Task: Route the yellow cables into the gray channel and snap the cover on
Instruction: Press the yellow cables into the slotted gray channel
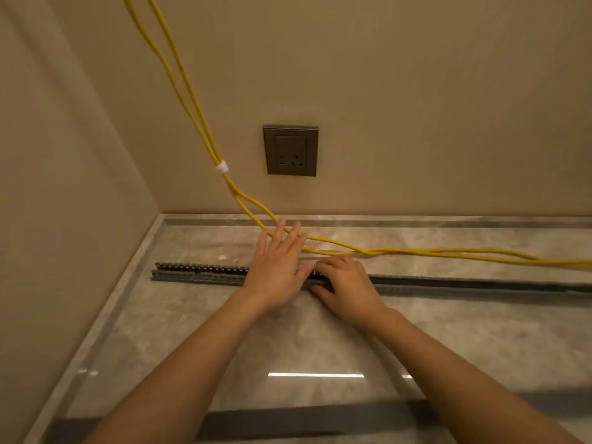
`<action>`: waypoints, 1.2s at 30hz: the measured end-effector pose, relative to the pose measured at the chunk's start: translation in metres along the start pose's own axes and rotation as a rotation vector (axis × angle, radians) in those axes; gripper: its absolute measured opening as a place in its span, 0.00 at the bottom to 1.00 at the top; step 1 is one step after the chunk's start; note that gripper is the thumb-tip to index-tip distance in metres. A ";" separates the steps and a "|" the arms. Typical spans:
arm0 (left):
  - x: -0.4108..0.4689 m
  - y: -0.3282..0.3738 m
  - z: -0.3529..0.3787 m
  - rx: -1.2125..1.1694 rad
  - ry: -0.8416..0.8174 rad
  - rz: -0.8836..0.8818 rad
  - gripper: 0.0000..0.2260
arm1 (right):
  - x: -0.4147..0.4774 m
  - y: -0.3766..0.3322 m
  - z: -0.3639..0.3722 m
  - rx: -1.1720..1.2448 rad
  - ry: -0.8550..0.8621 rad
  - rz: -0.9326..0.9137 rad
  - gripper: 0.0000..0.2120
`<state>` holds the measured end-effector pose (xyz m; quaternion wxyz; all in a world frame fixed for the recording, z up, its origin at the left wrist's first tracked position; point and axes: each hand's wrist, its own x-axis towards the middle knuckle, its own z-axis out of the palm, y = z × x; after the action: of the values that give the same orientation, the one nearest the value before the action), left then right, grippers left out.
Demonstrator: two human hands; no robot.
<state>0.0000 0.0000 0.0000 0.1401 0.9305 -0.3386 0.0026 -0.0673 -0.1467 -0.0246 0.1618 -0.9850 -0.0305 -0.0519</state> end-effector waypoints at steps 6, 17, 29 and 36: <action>-0.012 -0.010 0.001 0.256 0.081 -0.045 0.27 | -0.007 0.001 0.007 0.044 0.074 0.015 0.21; -0.038 -0.015 -0.004 0.440 0.196 -0.029 0.16 | -0.021 0.007 0.005 0.168 0.198 -0.012 0.21; -0.065 -0.059 -0.032 0.576 0.286 -0.049 0.21 | -0.018 0.006 0.004 0.188 0.208 0.054 0.15; -0.065 -0.069 -0.047 0.532 0.342 -0.054 0.21 | -0.019 0.007 -0.001 0.192 0.340 0.021 0.10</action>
<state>-0.0022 0.1037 0.0204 -0.0533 0.9291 -0.2726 0.2440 -0.0859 -0.1545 -0.0276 0.2584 -0.9423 0.0028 -0.2127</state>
